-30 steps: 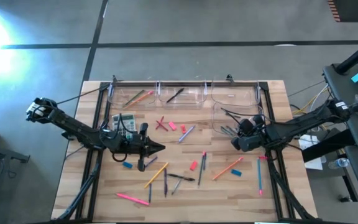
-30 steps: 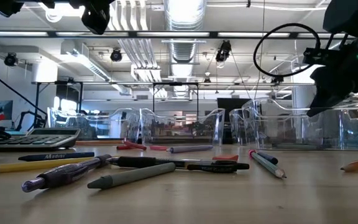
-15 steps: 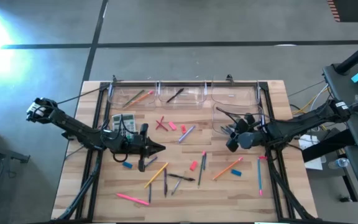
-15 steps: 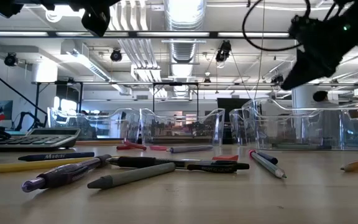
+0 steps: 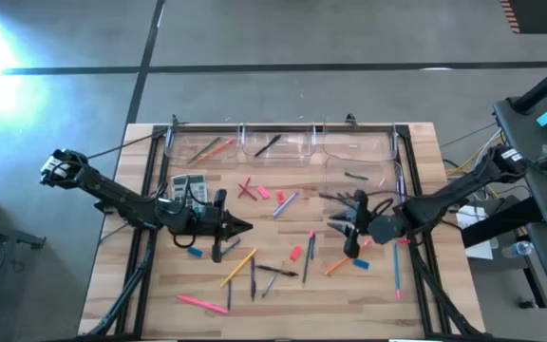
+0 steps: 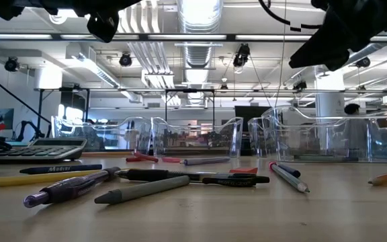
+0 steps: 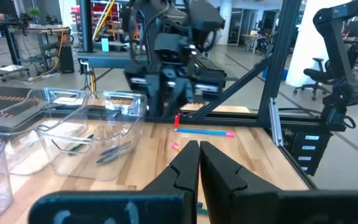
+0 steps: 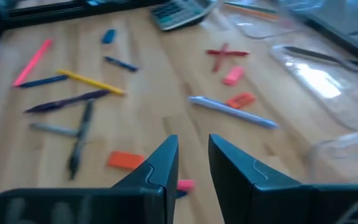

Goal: Sort crayons/erasers/pens/pencils in bins
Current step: Put the blue crayon into the bottom transparent bin

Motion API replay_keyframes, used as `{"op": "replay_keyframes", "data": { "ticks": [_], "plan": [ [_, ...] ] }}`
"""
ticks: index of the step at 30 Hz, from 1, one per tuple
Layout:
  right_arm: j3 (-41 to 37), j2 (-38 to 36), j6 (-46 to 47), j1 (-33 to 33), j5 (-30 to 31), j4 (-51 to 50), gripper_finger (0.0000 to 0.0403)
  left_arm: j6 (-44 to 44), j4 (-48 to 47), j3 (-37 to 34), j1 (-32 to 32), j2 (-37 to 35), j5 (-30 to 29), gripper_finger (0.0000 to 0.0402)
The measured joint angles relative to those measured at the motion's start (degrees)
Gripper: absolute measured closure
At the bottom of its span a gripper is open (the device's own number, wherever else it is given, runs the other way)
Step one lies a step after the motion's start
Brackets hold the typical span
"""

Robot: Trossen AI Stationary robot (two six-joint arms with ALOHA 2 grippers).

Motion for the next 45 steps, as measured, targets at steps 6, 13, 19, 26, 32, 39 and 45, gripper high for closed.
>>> {"op": "replay_keyframes", "data": {
  "ticks": [6,13,19,26,32,39,45],
  "plan": [
    [-0.1,6.9,-1.3,3.9,0.0,8.6,0.0325,0.0,0.1,-0.3,0.1,1.5,-1.4,0.0402],
    [0.4,15.8,-9.9,6.2,0.0,19.9,0.0328,0.4,0.2,0.3,0.4,5.5,-1.5,0.0402],
    [0.4,20.1,-12.5,6.2,0.0,23.4,0.0335,0.4,0.5,1.1,1.6,7.6,-1.5,0.0402],
    [0.4,19.8,-11.8,6.3,-0.1,23.4,0.0333,-2.6,-0.5,5.6,1.1,6.1,0.1,0.0402],
    [0.4,17.6,-12.0,6.7,-0.2,23.6,0.0333,-0.2,-14.2,11.2,-1.1,4.2,1.0,0.0402],
    [0.4,17.0,-12.0,6.7,-0.2,24.7,0.0335,-4.2,-36.3,18.3,-1.1,3.6,-0.3,0.0402],
    [0.4,17.0,-12.1,6.7,-0.2,24.8,0.0332,-16.2,-57.8,23.4,-0.9,3.5,-1.9,0.0402]
  ]
}}
